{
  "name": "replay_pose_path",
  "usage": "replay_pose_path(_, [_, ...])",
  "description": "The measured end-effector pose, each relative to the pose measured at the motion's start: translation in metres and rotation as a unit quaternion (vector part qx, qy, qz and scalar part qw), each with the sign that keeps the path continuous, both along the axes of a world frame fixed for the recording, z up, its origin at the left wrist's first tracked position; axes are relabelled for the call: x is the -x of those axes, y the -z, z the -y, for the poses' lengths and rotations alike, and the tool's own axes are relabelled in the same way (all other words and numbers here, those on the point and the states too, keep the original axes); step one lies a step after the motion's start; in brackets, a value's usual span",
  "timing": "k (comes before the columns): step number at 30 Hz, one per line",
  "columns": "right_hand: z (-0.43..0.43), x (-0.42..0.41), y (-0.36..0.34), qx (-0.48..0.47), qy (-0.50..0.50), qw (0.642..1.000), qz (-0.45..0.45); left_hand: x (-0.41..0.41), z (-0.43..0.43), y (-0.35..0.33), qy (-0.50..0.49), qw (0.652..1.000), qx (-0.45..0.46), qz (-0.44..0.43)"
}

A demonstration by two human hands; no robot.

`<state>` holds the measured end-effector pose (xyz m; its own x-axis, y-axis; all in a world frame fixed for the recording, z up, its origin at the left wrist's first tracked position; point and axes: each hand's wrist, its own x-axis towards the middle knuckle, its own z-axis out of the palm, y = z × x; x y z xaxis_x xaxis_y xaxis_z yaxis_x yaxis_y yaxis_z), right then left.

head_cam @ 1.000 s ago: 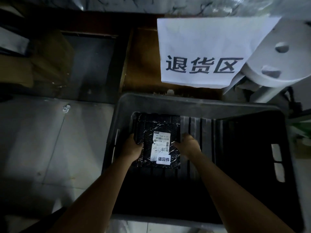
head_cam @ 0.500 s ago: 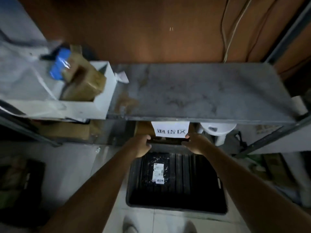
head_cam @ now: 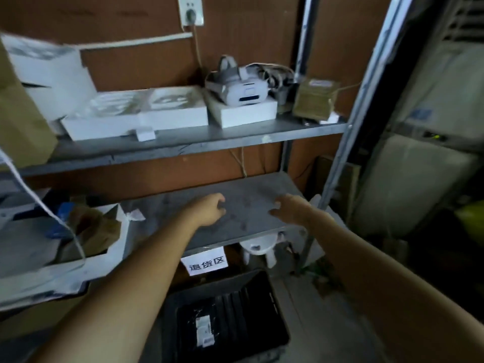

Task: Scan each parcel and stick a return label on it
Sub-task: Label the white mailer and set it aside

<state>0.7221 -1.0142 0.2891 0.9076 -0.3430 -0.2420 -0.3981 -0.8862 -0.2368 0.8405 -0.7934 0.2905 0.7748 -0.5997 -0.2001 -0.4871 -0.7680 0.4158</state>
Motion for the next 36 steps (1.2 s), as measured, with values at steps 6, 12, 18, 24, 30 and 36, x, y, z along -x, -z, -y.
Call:
replay_pose_path(6, [0.049,0.146,-0.056,0.001,0.119,0.993,0.013,0.090,0.084,-0.047,0.136,0.990,-0.004,0.034])
replay_pose_path(12, [0.095,0.308,-0.082,-0.044,0.288,0.954,0.066,0.210,0.188,-0.074,0.248,0.969,-0.005,0.025])
replay_pose_path(18, [0.152,0.469,-0.087,0.007,0.350,0.935,0.057,0.353,0.289,-0.078,0.323,0.946,-0.009,0.036])
replay_pose_path(24, [0.212,0.622,-0.071,0.012,0.385,0.920,0.067,0.495,0.373,-0.058,0.355,0.935,0.018,0.014])
replay_pose_path(30, [0.262,0.717,-0.040,-0.014,0.450,0.890,0.071,0.578,0.422,-0.022,0.375,0.927,-0.003,-0.003])
replay_pose_path(36, [0.301,0.736,0.017,-0.058,0.473,0.878,0.046,0.586,0.459,0.023,0.355,0.934,-0.038,-0.019])
